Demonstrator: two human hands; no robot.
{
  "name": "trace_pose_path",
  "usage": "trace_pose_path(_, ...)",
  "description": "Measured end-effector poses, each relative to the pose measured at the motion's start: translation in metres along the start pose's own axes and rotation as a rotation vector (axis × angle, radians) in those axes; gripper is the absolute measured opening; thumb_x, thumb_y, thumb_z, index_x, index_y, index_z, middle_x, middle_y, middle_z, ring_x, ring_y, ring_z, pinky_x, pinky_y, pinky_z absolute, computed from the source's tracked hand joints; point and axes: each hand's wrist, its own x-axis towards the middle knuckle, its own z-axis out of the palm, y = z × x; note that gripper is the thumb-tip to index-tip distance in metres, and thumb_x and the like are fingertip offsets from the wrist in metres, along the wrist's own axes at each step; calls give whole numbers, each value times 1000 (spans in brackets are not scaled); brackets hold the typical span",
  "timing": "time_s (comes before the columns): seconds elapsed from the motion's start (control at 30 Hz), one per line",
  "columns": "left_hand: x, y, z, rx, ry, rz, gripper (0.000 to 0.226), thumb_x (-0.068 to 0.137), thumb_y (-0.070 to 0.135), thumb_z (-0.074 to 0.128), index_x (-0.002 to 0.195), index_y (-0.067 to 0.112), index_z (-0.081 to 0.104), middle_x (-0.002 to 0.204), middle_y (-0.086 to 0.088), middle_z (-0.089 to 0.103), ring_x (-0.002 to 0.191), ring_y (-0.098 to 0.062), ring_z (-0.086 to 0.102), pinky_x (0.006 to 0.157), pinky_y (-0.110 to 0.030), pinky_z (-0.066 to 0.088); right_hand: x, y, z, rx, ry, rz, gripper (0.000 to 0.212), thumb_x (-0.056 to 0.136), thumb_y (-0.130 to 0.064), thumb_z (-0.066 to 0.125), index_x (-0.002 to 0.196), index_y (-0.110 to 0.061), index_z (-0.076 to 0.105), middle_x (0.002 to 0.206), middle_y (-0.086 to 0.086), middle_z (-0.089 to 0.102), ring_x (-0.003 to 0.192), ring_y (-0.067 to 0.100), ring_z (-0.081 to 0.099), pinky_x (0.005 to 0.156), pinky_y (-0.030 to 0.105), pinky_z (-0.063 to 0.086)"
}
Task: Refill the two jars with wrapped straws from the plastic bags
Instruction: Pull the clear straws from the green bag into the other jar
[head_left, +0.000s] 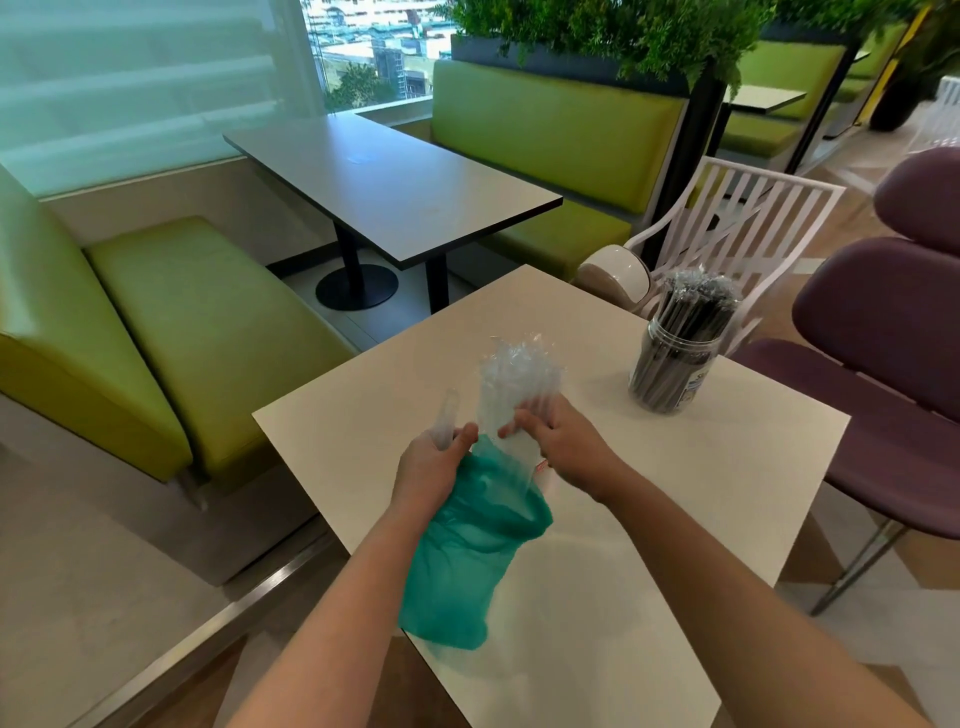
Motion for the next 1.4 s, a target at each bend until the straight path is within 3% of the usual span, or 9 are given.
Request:
trace_pose_path(0.17,6,2,7,421,1,20,49,92,61,45,107,17,60,102,-4,66,95,-28,60,77,-37,45,-2,-36,-29,-36,93,-148,16,102,-27,45,115,-18,50,101,-2,67,95,12,60,80,29,50)
trace_pose_path(0.43,15,14,25,456,-46,-20,76,83,67,57,148,40,28,139,1,55,123,-25,54,80,-33,41,-4,-71,-48,-126,289,-354,33,101,-34,46,130,-18,46,104,-6,69,107,14,63,97,37,48)
trace_pose_path(0.53,18,12,26,447,-41,-42,73,80,68,59,144,45,32,138,5,55,121,-24,54,86,-36,44,-4,-72,-48,-175,330,-368,43,97,-37,54,136,-20,42,114,1,66,103,18,63,93,42,53)
trace_pose_path(0.67,19,14,25,407,-11,-107,77,75,67,66,142,42,37,135,5,57,117,-24,57,86,-37,47,-5,-70,-46,-144,312,-354,41,95,-36,58,134,-27,46,100,5,66,82,20,62,80,46,57)
trace_pose_path(0.97,25,17,23,393,-16,-153,81,69,66,73,138,42,38,127,6,62,104,-22,61,86,-41,52,8,-49,-38,-226,188,-233,51,93,-36,61,140,-25,46,110,-7,58,77,8,61,67,14,45)
trace_pose_path(1.1,24,17,22,430,-8,-129,78,71,66,71,138,41,39,127,6,62,108,-22,60,78,-33,48,17,-21,-30,-230,132,-162,27,89,-27,69,113,-28,59,112,3,61,77,14,63,65,20,52)
trace_pose_path(1.17,23,18,22,438,-8,-125,78,71,67,70,137,41,39,126,5,62,108,-23,60,78,-34,48,22,-10,-25,-294,152,-145,24,85,-26,74,106,-27,64,110,1,56,84,13,59,80,30,55)
trace_pose_path(1.3,24,18,22,437,-8,-137,78,71,67,70,137,41,39,124,5,63,106,-22,61,83,-37,51,26,-16,-20,-379,270,-262,70,81,-38,76,140,-30,38,132,-3,42,118,11,43,96,25,41)
trace_pose_path(1.4,24,18,23,437,-7,-158,81,71,67,71,139,40,37,127,4,61,106,-23,61,84,-38,52,23,-24,-16,-423,291,-461,58,99,-35,52,150,-36,24,151,-7,34,136,10,34,108,28,33)
